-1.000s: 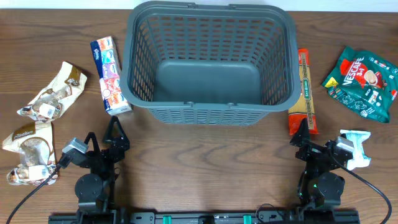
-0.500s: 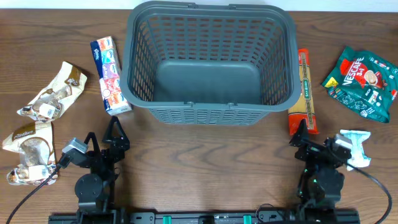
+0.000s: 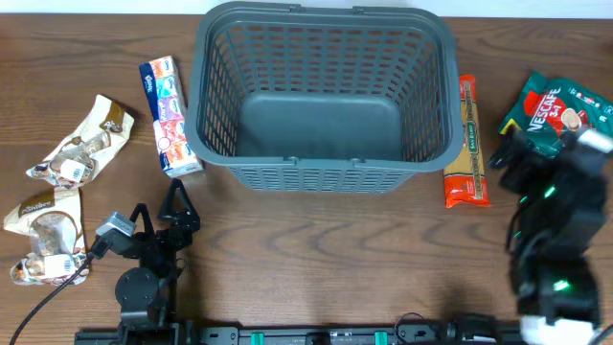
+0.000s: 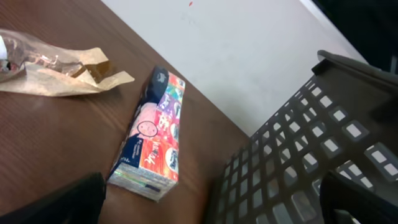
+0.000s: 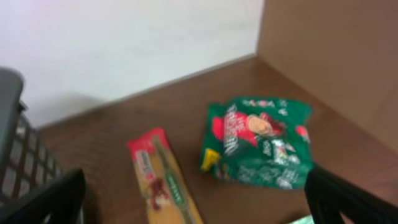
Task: Pack container
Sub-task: 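Move the right gripper up to the San Remo spaghetti packet, then close the right gripper on the spaghetti packet's top end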
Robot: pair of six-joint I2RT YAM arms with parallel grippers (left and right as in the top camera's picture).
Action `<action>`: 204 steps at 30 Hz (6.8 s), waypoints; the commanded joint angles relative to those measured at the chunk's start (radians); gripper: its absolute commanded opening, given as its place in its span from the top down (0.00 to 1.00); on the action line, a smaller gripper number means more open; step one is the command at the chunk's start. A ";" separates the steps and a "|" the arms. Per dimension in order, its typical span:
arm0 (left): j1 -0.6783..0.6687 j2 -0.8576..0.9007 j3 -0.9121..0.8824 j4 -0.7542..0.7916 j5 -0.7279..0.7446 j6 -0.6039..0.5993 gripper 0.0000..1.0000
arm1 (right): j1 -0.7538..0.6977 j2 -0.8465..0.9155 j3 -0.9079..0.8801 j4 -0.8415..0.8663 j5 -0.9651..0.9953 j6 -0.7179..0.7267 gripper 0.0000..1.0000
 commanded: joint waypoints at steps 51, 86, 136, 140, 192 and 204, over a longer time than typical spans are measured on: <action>-0.003 -0.007 -0.023 -0.034 -0.012 -0.008 0.01 | -0.214 1.078 0.744 -0.701 -0.481 -0.396 0.01; -0.003 -0.007 -0.023 -0.034 -0.012 -0.008 0.01 | -0.069 1.226 0.738 -0.602 -0.315 -0.338 0.01; -0.003 -0.007 -0.023 -0.034 -0.012 -0.008 0.02 | -0.098 1.373 0.538 -0.307 -0.424 -0.330 0.01; -0.003 -0.007 -0.023 -0.034 -0.012 -0.008 0.01 | -0.090 1.373 0.577 -0.338 -0.511 -0.374 0.01; -0.003 -0.007 -0.023 -0.034 -0.012 -0.008 0.01 | -0.084 1.360 0.603 -0.423 -0.341 -0.321 0.98; -0.003 -0.007 -0.023 -0.034 -0.012 -0.008 0.01 | -0.084 1.136 0.606 -0.405 -0.282 -0.241 0.99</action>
